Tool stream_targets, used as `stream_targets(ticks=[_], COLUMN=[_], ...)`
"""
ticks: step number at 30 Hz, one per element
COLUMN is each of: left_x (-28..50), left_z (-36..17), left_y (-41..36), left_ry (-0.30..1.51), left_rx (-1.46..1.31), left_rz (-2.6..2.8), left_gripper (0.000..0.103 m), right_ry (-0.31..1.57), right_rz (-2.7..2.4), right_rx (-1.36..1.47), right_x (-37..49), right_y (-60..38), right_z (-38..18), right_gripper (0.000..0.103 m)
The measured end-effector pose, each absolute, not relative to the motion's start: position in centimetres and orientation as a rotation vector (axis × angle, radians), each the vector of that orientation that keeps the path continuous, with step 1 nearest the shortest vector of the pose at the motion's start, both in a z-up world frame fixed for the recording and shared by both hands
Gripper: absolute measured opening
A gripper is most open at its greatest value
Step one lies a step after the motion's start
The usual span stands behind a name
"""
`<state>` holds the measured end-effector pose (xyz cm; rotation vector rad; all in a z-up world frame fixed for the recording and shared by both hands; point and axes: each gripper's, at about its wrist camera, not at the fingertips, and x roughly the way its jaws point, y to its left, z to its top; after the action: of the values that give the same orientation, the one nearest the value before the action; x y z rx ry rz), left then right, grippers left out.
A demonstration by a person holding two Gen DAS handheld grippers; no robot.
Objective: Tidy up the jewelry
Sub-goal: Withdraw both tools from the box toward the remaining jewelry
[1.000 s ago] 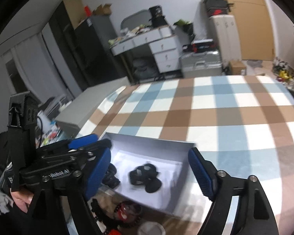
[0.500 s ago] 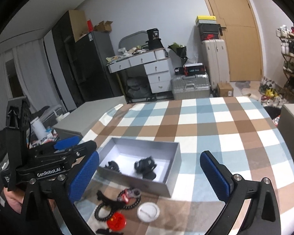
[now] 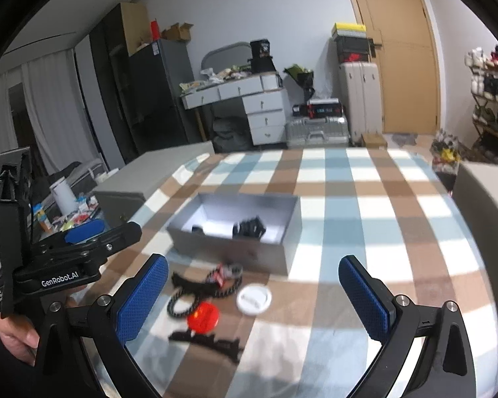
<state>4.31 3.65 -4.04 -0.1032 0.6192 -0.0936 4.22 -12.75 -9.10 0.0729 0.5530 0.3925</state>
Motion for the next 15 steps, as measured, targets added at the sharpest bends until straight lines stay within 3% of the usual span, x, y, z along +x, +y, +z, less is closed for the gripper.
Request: stream_targets(ticks=[15], left_x=[-0.3], left_z=[-6.2], left_y=[4.8], left_ry=[0.695], left_rx=[-0.103], left_rz=[-0.006], left_gripper=[0.100], right_ry=[0.716], right_rz=[0.353], right_rx=[0.034], right_x=[2.2], right_y=[-10.8], right_z=[-13.8], right_gripper=[0.103])
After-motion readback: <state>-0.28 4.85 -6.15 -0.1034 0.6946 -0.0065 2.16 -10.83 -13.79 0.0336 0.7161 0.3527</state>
